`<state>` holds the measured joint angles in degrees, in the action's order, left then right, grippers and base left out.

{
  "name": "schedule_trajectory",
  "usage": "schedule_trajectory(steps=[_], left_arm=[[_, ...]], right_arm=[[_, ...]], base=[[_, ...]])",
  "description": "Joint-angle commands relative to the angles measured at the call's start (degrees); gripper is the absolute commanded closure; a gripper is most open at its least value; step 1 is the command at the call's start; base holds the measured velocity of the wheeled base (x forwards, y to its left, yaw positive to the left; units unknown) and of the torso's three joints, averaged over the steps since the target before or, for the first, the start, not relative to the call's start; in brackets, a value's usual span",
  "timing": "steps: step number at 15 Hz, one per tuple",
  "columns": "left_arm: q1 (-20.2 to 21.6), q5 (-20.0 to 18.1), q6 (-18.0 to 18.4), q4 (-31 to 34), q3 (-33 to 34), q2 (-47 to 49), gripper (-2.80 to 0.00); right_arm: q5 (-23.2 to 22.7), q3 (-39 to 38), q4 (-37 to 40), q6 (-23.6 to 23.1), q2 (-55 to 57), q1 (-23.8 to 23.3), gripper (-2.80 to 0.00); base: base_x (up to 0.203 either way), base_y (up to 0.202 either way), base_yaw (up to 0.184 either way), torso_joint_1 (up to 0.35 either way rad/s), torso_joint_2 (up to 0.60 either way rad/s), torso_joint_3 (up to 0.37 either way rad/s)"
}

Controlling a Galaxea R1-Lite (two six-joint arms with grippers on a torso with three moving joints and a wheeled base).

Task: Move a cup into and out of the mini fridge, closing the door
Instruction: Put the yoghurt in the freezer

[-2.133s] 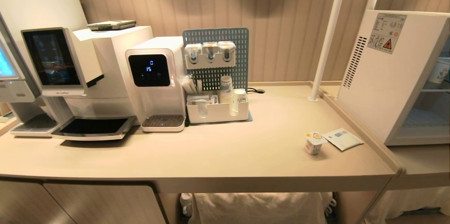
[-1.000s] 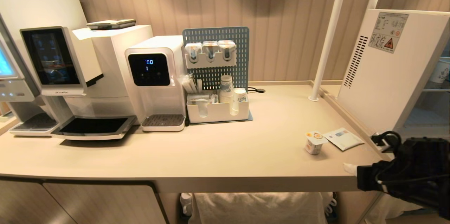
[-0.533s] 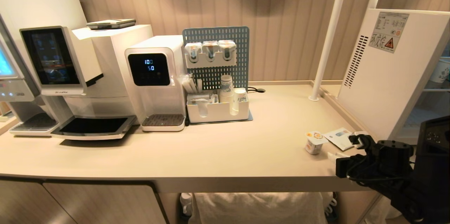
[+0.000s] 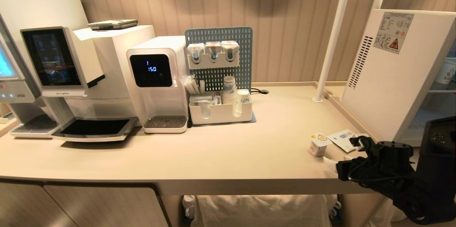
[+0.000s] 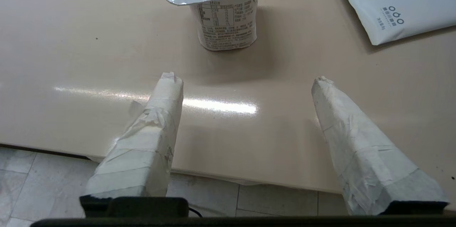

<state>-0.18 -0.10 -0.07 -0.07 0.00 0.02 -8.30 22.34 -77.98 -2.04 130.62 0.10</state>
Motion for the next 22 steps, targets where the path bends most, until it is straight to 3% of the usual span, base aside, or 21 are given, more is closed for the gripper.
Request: schedule_trajectory(steps=[1,5,8,22], left_arm=[[0.01,0.01,-0.01,-0.01,0.00,-0.02,0.00],[0.01,0.01,-0.01,-0.01,0.00,-0.02,0.00],[0.01,0.01,-0.01,-0.01,0.07,-0.02,0.00],[0.01,0.01,-0.19,-0.01,0.04,-0.02,0.00]], right_arm=[[-0.12,2.62,2.98,0.00,-1.33,0.43,-2.80],[-1.44,11.24,15.69,0.29,-2.88,1.02,-2.80],[-1.62,16.21,20.80,0.79,-2.51,1.78,-2.80],[-0.89,31.17,30.64,1.07,3.85,1.75,-2.80]], base=[[0.000,0.000,0.000,0.000,0.00,0.000],[0.000,0.000,0.000,0.000,0.00,0.000],[0.000,0.000,0.000,0.000,0.00,0.000],[0.000,0.000,0.000,0.000,0.00,0.000]])
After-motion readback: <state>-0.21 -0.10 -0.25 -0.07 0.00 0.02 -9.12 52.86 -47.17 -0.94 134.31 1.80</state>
